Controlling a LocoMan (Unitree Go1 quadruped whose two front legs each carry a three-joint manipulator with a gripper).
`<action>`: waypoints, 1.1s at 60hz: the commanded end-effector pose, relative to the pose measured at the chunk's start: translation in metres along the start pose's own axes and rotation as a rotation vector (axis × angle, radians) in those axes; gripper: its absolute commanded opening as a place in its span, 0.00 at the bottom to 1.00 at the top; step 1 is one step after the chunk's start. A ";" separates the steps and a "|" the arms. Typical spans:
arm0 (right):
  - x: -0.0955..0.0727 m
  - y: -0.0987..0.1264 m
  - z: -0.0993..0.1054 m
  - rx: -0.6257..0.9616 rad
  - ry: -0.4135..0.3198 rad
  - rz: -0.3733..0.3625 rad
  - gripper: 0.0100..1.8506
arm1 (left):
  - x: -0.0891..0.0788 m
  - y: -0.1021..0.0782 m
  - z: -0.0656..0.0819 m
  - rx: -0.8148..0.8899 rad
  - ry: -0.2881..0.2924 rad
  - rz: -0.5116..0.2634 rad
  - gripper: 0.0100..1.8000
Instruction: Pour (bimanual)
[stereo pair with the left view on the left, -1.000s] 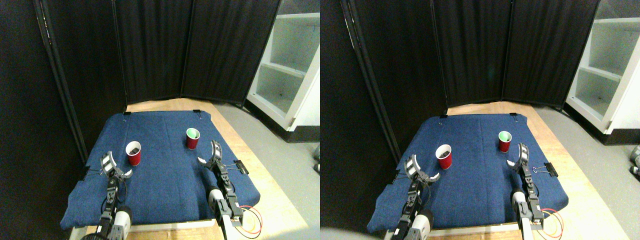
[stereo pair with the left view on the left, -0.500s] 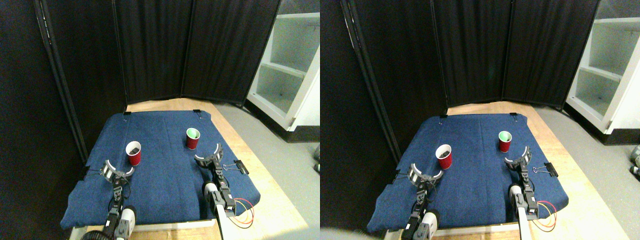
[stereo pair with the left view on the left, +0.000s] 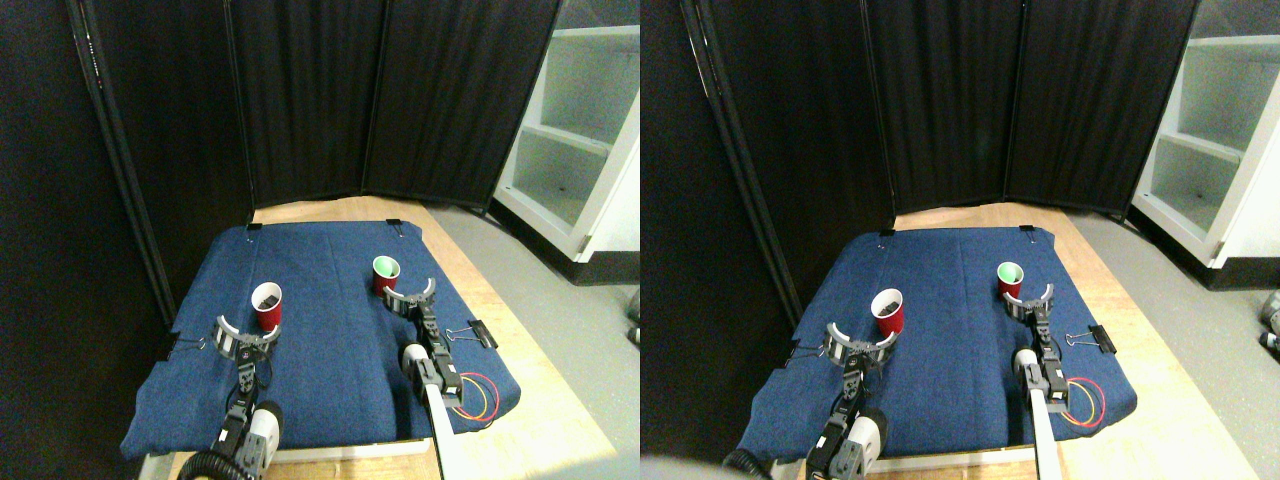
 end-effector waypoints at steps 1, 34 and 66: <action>0.006 -0.006 -0.005 0.012 -0.006 -0.001 0.49 | 0.000 -0.008 -0.003 -0.031 -0.007 -0.031 0.64; 0.009 -0.011 -0.015 0.050 -0.004 -0.070 0.54 | 0.020 0.005 -0.024 -0.176 -0.020 0.024 0.60; 0.028 -0.015 -0.021 0.066 -0.001 -0.097 0.61 | 0.028 0.013 -0.029 -0.187 -0.021 0.036 0.67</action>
